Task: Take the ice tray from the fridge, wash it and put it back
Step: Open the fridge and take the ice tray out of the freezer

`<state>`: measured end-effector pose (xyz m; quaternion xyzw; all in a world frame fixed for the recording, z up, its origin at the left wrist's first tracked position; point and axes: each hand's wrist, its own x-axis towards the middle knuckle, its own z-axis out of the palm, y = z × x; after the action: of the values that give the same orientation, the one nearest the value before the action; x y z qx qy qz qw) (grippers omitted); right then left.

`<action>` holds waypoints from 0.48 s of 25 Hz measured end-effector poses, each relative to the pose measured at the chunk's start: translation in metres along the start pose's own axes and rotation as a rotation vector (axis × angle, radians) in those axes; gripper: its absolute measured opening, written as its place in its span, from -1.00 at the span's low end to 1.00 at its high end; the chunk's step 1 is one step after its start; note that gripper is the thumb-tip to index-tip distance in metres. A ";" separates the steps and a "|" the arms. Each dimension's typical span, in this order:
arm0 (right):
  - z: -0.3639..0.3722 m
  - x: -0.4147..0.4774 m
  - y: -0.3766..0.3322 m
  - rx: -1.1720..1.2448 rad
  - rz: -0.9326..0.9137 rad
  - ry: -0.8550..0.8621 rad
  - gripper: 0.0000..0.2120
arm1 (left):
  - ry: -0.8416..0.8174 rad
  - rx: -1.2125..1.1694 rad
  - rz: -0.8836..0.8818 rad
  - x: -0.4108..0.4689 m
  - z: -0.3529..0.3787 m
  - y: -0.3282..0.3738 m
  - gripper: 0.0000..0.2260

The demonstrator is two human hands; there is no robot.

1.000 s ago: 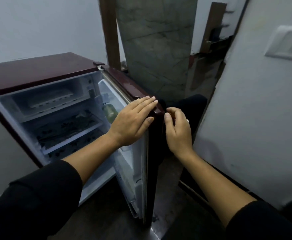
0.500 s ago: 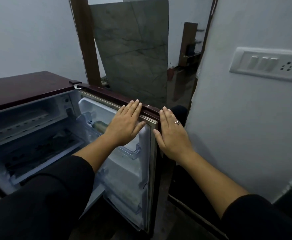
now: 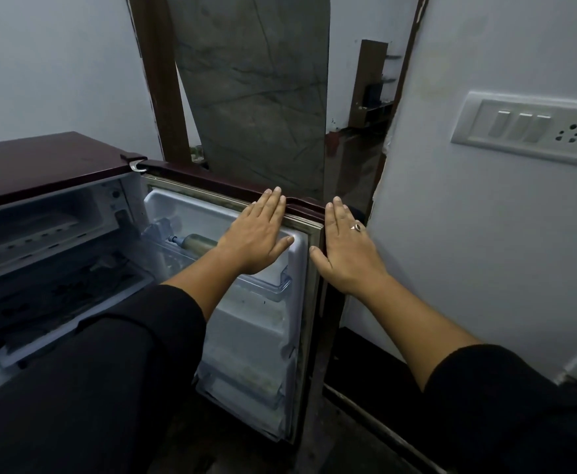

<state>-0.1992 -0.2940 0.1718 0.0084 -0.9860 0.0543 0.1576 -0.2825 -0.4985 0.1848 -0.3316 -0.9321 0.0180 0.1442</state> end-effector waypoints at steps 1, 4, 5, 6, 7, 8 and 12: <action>0.000 0.001 0.000 0.008 0.003 -0.003 -0.19 | 0.002 -0.004 0.003 0.000 0.000 0.000 -0.21; 0.001 -0.002 -0.004 -0.008 0.003 0.061 -0.20 | 0.048 -0.045 -0.006 -0.007 0.004 -0.003 -0.22; 0.003 -0.005 -0.008 -0.016 -0.021 0.100 -0.21 | 0.070 -0.063 -0.021 -0.015 0.009 -0.006 -0.22; 0.005 -0.008 -0.014 -0.016 -0.059 0.136 -0.21 | 0.085 -0.079 -0.034 -0.024 0.016 -0.009 -0.22; 0.008 -0.010 -0.022 -0.007 -0.107 0.158 -0.22 | 0.094 -0.096 -0.050 -0.035 0.023 -0.014 -0.22; 0.013 -0.012 -0.031 0.003 -0.159 0.163 -0.23 | 0.094 -0.111 -0.072 -0.048 0.030 -0.019 -0.22; 0.040 -0.008 -0.089 0.032 -0.362 0.114 -0.23 | 0.055 -0.105 -0.194 -0.108 0.053 -0.058 -0.21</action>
<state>-0.2006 -0.3868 0.1406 0.1849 -0.9568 0.0411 0.2204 -0.2533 -0.6076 0.1135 -0.2471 -0.9553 -0.0540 0.1531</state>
